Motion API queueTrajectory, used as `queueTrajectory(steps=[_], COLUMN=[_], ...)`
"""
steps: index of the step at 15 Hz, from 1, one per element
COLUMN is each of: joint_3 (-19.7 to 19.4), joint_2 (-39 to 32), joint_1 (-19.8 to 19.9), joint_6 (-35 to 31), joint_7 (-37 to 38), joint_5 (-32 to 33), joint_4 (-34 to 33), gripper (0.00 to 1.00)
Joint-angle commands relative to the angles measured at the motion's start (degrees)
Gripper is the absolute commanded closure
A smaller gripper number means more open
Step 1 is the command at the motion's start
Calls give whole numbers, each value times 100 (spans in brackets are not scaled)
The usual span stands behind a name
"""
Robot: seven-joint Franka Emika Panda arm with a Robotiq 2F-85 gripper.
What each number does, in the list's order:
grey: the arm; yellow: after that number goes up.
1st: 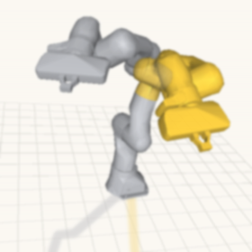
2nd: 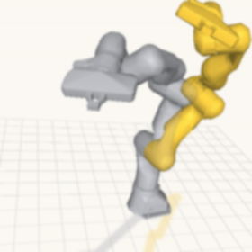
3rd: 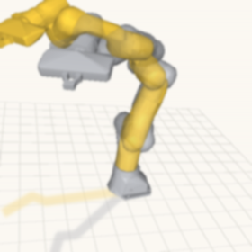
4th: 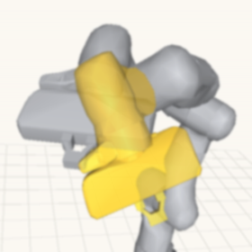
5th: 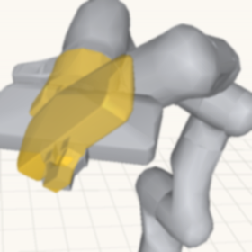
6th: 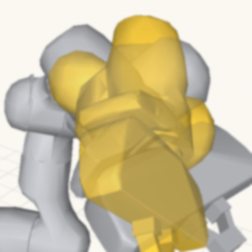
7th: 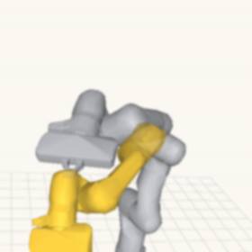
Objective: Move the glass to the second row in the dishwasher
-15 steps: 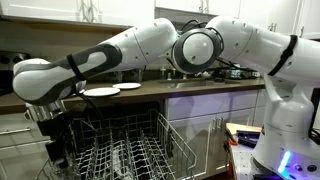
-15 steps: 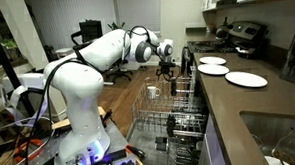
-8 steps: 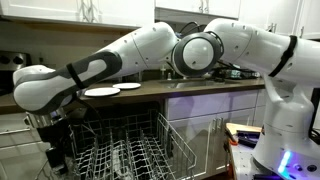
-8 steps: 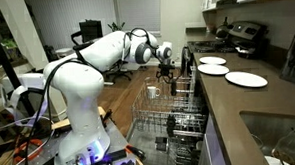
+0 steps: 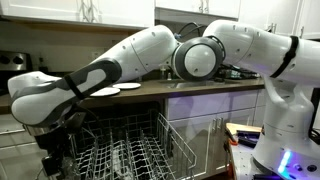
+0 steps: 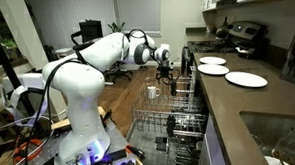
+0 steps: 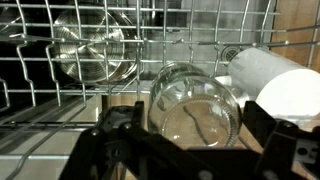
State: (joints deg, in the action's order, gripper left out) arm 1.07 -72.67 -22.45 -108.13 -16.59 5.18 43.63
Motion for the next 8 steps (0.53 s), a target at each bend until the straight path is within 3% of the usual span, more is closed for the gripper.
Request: queueTrajectory(steps=[1,8], joint_3=[-157,-244], joint_2=[-55,-120], joint_1=[-103,-122], joint_6=[-95,-165], joint_7=[263,370], joint_5=[91,61], joint_4=[-9,-1], gripper=[0,0])
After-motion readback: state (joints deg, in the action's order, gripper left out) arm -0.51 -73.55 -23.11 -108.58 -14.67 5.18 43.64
